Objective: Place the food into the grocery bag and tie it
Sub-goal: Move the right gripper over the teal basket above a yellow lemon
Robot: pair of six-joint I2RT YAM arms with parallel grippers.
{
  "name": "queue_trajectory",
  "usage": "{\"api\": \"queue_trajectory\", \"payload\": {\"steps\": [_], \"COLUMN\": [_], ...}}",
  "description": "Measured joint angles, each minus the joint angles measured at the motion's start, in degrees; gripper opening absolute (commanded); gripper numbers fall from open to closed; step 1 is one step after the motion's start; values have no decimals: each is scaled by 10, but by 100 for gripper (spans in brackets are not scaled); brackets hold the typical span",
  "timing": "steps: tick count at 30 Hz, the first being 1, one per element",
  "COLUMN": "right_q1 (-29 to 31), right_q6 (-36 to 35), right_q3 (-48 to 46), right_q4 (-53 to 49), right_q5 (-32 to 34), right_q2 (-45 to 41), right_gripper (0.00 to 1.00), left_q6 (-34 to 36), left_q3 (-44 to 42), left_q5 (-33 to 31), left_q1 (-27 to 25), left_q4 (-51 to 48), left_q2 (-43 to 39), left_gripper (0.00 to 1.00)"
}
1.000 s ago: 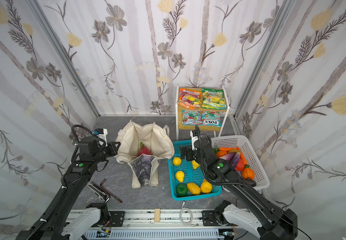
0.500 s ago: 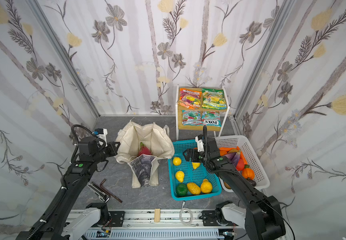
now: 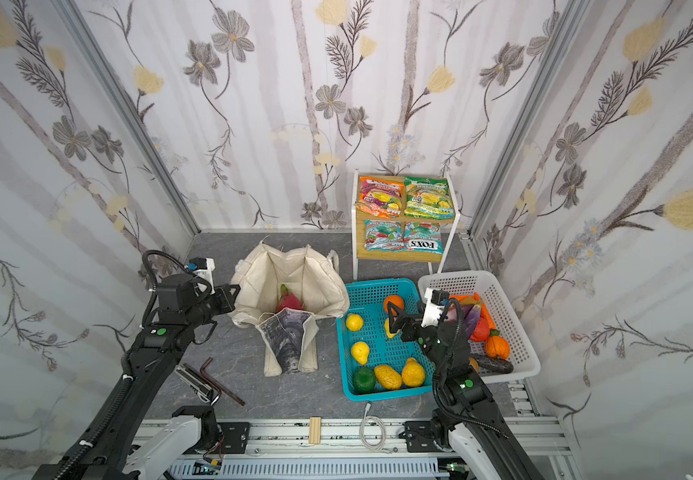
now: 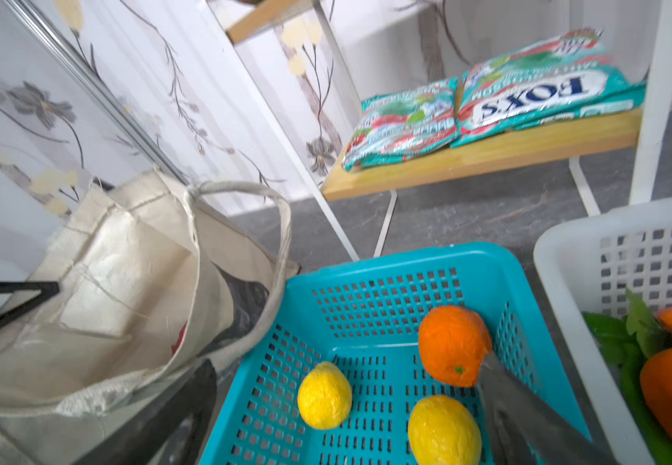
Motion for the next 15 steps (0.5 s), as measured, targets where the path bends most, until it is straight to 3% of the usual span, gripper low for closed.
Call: {"api": "queue_trajectory", "payload": {"steps": [10, 15], "right_q1": [-28, -31], "right_q6": [72, 86], "right_q3": [-14, -16], "right_q4": [-7, 3], "right_q5": [-97, -179], "right_q2": [40, 113], "right_gripper": [100, 100], "left_q6": [0, 0], "left_q3": [-9, -10], "left_q5": [-9, -12], "left_q1": [0, 0], "left_q4": [-2, -2], "left_q2": [-17, -19], "left_gripper": [0, 0]}}
